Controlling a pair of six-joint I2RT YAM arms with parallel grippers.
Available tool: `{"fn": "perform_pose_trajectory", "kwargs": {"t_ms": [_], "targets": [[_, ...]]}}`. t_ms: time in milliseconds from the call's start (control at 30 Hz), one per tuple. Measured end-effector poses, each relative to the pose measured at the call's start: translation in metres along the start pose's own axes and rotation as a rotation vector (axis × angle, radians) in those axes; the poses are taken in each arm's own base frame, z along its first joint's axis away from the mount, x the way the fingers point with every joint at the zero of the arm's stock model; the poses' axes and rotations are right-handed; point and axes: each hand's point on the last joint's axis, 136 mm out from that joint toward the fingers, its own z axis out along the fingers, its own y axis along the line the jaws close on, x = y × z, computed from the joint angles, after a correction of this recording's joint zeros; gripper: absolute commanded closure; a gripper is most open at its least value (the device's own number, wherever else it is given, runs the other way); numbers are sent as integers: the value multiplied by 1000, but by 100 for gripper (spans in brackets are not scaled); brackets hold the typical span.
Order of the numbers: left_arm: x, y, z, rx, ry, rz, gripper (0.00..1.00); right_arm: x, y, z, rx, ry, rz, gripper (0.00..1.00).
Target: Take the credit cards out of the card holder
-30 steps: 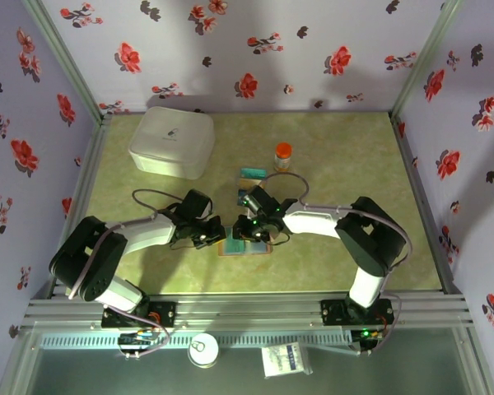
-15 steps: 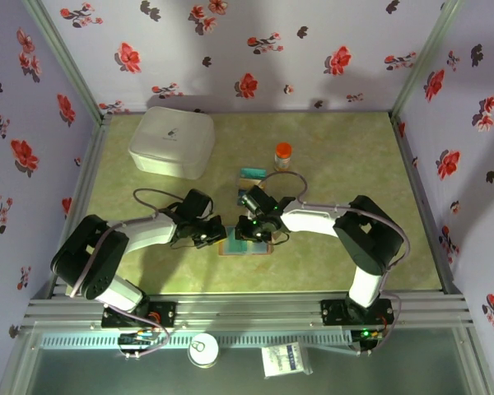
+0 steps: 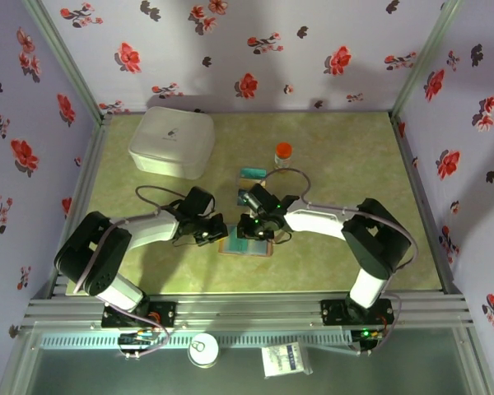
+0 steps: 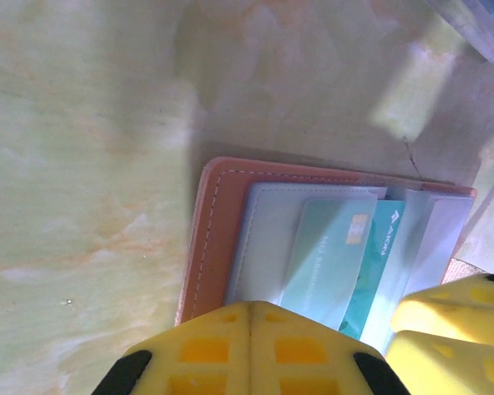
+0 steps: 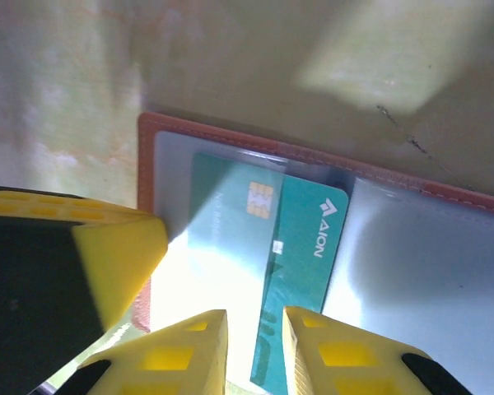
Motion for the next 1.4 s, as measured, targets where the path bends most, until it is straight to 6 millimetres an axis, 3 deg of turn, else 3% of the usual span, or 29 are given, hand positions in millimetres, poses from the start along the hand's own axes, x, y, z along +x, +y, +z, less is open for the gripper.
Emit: {"fn": "perform_pose_trajectory", "kwargs": {"t_ms": [200,467,700,1400], "targets": [[-1,-7,-9,3,-8,11,100,-5,8,-12,-45,-45,-9,74],[4,-22,-8,15,5,52,100,-3,-8,-8,-45,-53,44,73],[10,-14,3,-21,40,55,100,-4,-10,-6,-64,-62,65,74],[10,-8,2,-46,36,49,100,-2,-8,3,-93,-46,82,73]]}}
